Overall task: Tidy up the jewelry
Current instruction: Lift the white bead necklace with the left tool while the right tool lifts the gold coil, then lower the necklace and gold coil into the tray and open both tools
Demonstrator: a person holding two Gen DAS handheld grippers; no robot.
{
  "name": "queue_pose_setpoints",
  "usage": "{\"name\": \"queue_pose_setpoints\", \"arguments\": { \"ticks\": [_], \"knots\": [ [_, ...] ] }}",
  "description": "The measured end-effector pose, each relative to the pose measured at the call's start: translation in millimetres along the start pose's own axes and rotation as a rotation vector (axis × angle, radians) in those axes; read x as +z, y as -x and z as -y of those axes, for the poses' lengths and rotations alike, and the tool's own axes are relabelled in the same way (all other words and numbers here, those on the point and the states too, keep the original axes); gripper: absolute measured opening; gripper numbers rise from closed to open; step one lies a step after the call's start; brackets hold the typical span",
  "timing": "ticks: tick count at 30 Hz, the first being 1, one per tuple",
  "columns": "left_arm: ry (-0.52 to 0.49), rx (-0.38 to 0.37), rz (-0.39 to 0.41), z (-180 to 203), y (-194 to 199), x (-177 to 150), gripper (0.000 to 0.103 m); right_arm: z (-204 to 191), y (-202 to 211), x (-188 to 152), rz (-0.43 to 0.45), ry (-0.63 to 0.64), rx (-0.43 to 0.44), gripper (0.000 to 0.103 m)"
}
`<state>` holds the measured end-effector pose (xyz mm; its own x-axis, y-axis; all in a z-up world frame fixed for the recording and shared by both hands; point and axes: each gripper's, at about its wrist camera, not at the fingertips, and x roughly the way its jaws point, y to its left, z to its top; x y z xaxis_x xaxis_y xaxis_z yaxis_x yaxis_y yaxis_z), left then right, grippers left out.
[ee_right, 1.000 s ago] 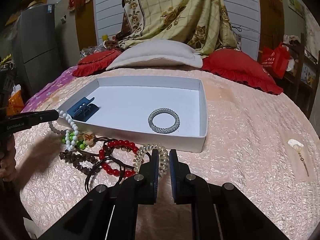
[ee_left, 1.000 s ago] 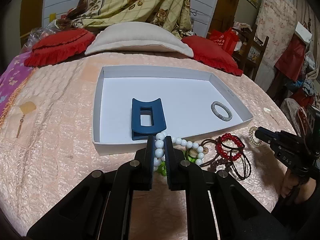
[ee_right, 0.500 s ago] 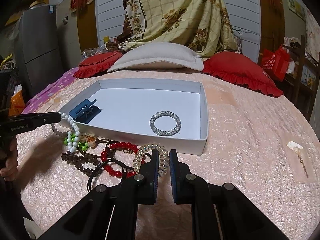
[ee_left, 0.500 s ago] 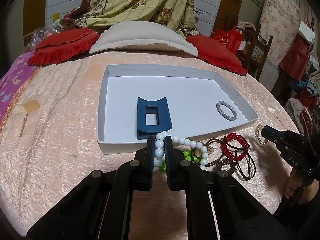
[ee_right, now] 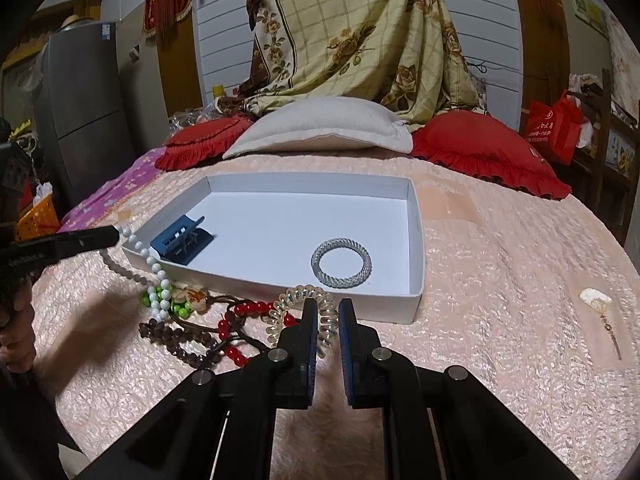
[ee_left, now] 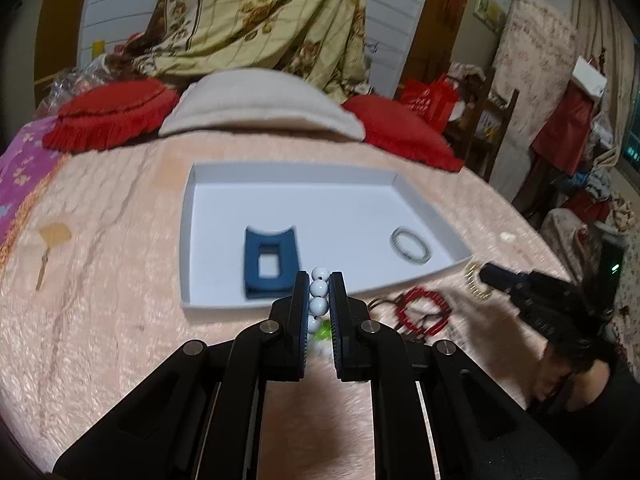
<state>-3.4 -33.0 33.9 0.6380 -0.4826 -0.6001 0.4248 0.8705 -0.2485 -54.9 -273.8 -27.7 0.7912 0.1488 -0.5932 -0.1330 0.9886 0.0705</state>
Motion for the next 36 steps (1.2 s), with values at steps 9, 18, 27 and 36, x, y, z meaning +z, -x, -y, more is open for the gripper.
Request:
{"name": "queue_pose_setpoints", "arguments": {
  "ticks": [9, 18, 27, 36],
  "knots": [
    [0.024, -0.007, 0.066, 3, 2, 56, 0.008, -4, -1, 25, 0.041, -0.006, 0.043, 0.01],
    [0.023, 0.005, 0.113, 4, -19, 102, 0.008, -7, -30, 65, 0.035, 0.006, 0.076, 0.01],
    [0.08, 0.08, -0.004, -37, -93, 76, 0.008, 0, -77, 62, -0.069, -0.065, 0.069, 0.01],
    [0.092, 0.203, -0.052, -59, -107, 60, 0.008, -12, -106, 55, -0.138, -0.07, 0.129, 0.01]
  ]
}}
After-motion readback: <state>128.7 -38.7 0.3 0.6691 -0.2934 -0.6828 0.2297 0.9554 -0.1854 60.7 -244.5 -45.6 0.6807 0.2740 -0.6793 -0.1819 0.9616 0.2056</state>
